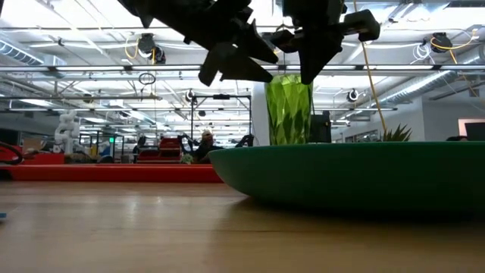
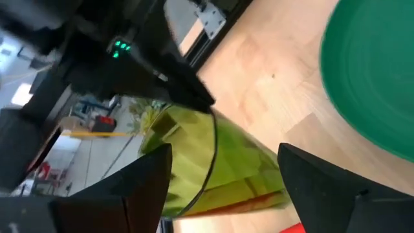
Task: Pick and place plate/cup/fork/spoon on tray
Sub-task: Put the green cup on the top left of the red tray
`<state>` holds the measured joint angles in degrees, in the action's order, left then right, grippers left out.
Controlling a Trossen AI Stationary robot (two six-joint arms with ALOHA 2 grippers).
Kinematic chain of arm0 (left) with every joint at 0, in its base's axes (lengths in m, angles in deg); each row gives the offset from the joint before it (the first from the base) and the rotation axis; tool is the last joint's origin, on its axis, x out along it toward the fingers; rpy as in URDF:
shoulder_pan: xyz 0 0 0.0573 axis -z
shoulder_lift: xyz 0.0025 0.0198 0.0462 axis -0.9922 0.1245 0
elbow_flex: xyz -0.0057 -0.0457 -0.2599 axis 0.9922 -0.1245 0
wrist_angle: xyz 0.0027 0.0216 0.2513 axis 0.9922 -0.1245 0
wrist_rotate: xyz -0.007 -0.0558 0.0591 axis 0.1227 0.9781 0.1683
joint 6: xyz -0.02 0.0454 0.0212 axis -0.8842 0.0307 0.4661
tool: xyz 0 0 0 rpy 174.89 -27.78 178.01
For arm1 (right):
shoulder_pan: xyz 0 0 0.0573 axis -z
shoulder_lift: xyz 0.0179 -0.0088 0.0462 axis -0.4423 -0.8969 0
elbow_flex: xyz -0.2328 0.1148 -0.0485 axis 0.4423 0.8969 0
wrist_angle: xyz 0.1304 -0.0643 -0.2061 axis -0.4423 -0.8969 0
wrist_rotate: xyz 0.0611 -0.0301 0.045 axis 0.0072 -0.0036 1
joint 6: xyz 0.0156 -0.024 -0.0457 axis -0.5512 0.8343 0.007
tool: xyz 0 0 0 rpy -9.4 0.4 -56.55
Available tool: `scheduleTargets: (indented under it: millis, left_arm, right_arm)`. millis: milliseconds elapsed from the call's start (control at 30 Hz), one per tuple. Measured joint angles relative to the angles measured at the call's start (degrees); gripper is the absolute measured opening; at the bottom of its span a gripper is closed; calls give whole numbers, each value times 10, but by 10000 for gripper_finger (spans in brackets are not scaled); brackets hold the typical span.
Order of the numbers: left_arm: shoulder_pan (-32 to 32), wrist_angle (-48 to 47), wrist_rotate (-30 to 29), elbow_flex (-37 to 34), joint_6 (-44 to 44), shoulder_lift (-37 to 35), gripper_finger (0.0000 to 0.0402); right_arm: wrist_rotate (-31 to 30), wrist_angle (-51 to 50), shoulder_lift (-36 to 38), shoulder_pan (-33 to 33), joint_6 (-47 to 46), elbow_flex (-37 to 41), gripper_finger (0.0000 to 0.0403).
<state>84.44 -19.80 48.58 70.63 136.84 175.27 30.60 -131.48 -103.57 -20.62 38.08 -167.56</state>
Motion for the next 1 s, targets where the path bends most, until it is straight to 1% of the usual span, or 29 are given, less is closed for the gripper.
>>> scheduleTargets:
  millis: [133, 200, 267, 367, 467, 767, 1000]
  left_arm:
    - [-14, -2, 12, 0, 4, 0, 282]
    - [-18, -5, 12, 0, 19, 0, 282]
    - [-20, -12, 17, 0, 31, 0, 282]
    - [-28, -33, 36, 0, 38, 0, 269]
    - [-34, -43, 40, 0, 39, 1, 238]
    - [-36, -45, 42, 0, 76, 1, 131]
    - [-36, -48, 45, -1, 92, 1, 67]
  right_arm:
    - [13, 2, 0, 0, 28, 0, 7]
    - [28, 5, 0, 0, 36, 0, 9]
    - [29, 4, 0, 1, 42, 0, 9]
    - [29, 4, 0, 2, 48, 0, 10]
    - [29, 4, 0, 3, 57, 0, 10]
    - [30, 10, 0, 2, 96, 0, 11]
    - [29, 14, 0, 2, 112, 0, 15]
